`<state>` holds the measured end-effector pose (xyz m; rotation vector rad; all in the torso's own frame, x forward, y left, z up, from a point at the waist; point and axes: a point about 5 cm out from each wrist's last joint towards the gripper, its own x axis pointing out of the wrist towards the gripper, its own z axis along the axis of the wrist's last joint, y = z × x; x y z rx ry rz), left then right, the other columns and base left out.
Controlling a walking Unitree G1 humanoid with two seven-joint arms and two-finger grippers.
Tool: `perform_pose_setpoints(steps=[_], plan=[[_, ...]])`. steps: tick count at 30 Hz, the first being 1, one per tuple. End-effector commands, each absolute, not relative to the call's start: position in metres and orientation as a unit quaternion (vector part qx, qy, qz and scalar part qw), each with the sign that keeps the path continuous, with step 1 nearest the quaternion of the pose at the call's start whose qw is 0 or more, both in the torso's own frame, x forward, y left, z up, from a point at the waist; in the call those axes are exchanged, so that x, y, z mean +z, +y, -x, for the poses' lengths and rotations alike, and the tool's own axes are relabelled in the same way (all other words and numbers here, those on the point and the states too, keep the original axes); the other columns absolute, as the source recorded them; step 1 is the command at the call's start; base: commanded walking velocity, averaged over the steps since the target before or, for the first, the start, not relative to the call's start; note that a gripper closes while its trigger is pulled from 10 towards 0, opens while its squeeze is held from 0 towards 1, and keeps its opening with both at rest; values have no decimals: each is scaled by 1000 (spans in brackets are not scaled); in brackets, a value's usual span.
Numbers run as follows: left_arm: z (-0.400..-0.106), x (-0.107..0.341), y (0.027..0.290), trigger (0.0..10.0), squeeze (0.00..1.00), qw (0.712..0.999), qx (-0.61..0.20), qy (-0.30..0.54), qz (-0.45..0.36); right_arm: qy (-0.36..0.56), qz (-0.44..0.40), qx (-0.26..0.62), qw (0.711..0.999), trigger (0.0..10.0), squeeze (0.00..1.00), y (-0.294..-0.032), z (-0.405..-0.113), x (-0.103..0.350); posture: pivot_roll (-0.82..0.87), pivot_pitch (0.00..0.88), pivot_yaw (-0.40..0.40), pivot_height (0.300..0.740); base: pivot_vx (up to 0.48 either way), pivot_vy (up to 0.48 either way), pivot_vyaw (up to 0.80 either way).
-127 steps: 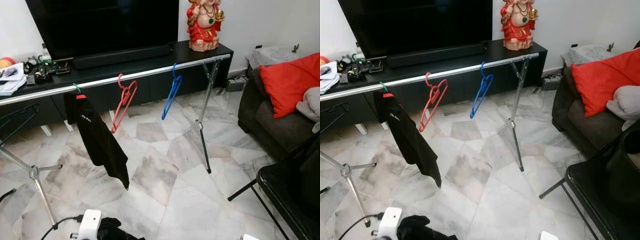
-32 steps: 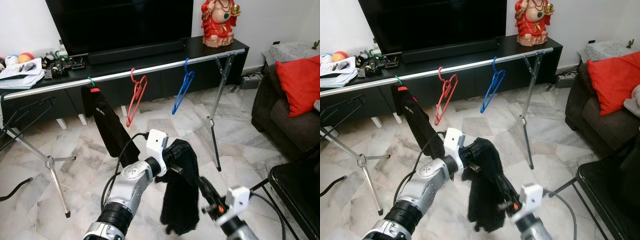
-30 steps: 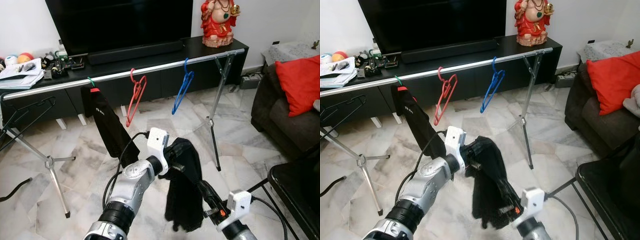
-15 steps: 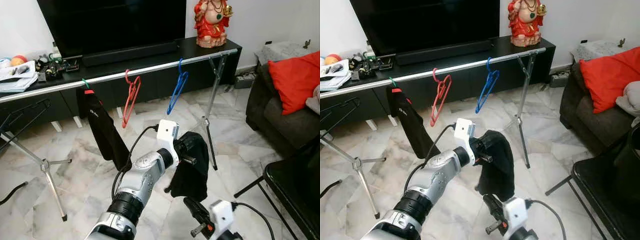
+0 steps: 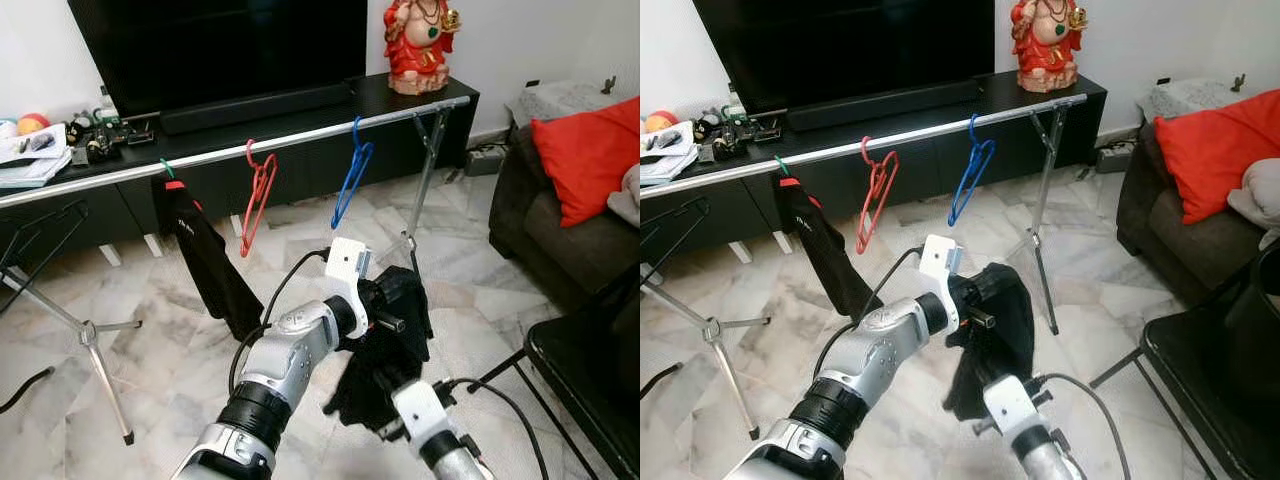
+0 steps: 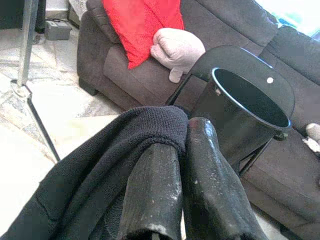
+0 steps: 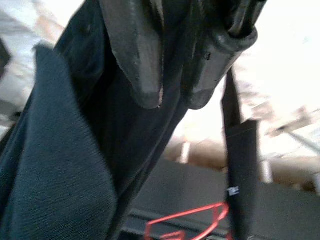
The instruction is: Hang hanger
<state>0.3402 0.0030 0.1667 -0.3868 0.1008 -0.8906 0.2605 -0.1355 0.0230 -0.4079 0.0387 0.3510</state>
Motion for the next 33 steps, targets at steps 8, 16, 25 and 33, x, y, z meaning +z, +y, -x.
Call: perform_pose_setpoints(steps=[8, 16, 25, 33], plan=[[-323, 177, -28, 10000, 0, 846, -487, 43, 213, -45, 256, 18, 965, 10000, 1000, -154, -266, 36, -96, 53, 171, 740, 0, 0, 0], [-324, 176, -28, 10000, 0, 848, -482, 48, 216, -50, 245, -3, 968, 10000, 1000, -154, -246, 31, -104, 60, 172, 740, 0, 0, 0], [-324, 176, -28, 10000, 0, 847, -484, 47, 214, -53, 244, -34, 968, 10000, 1000, -155, -241, 31, -104, 61, 172, 740, 0, 0, 0], [-324, 177, -28, 10000, 0, 847, -484, 45, 215, -59, 235, -94, 966, 10000, 631, -163, -240, 36, -103, 60, 172, 740, 0, 0, 0]])
